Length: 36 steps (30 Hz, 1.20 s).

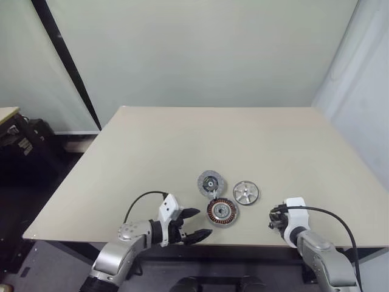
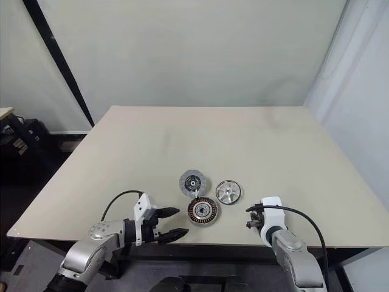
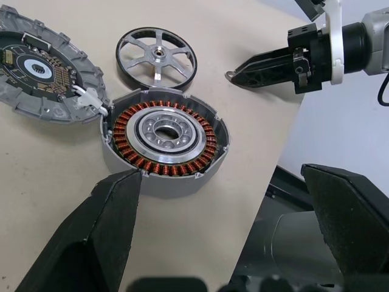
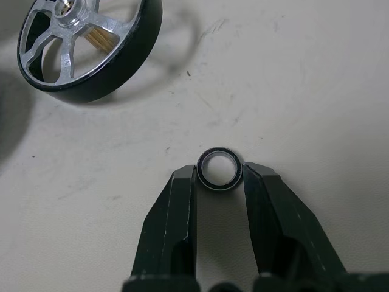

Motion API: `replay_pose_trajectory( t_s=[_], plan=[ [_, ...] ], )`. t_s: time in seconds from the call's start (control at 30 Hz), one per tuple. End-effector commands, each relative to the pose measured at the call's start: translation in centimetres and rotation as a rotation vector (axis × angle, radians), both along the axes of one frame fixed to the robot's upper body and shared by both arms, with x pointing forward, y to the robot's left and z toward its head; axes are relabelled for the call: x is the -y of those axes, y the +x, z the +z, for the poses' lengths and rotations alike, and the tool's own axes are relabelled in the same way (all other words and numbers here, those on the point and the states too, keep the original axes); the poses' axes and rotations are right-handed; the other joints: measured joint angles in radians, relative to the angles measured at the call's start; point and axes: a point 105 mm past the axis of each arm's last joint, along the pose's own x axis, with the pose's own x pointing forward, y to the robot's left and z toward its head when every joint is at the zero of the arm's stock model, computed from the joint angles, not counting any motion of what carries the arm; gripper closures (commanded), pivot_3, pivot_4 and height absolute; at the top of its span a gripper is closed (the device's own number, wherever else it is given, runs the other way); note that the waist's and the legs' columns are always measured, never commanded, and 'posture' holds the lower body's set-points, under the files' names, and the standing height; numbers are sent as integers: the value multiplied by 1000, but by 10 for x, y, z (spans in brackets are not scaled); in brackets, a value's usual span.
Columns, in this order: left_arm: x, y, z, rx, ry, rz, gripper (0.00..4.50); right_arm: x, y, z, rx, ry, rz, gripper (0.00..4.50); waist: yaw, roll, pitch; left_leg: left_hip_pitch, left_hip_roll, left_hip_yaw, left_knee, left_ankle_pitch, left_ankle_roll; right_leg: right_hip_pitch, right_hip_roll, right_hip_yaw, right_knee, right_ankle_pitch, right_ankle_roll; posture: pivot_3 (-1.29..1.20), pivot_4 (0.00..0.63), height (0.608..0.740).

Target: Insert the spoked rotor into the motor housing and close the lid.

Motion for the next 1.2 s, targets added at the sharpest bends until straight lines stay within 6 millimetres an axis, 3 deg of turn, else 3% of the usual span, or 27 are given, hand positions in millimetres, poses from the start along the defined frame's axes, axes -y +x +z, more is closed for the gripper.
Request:
replay_pose_trajectory(
  t_s=[0.03, 0.2, 0.47, 0.7, 0.87, 1.2],
  plan=[
    [2, 1, 5, 35, -2, -5, 0, 1, 7, 11, 53, -17, 6, 3704, 0, 0, 0, 0, 0, 0, 0, 0, 0, 0, 0, 0, 0, 0, 0, 0, 0, 740],
    [-3, 5, 5, 45, 10, 11, 0, -12, 17, 33, 138, -8, 74, 3704, -1, 0, 0, 0, 0, 0, 0, 0, 0, 0, 0, 0, 0, 0, 0, 0, 0, 740],
    [-24, 26, 9, 138, 33, 116, 0, -67, 19, 62, 185, 62, 306, 3704, 0, 0, 0, -1, 0, -1, 0, 0, 0, -2, 0, -1, 0, 0, 0, 0, 0, 740],
    [-27, 26, 7, 154, 53, 101, 0, -108, 15, 62, 153, 88, 467, 3704, 3, 0, 0, -4, 0, 0, 0, 0, 0, -6, 0, -1, 0, 0, 0, 0, 0, 740],
    [-23, 24, 6, 157, 49, 91, 0, -127, 14, 58, 131, 102, 521, 3704, 3, 0, 0, -4, 0, 1, 0, 0, 0, -6, 1, -2, 1, 0, 0, 0, 0, 740],
    [-19, 20, 5, 157, 49, 77, 0, -139, 14, 48, 99, 106, 550, 3704, 2, -1, 0, -4, 0, 1, 0, 0, 1, -6, 1, -2, 1, 0, 0, 0, 0, 740]
  ],
)
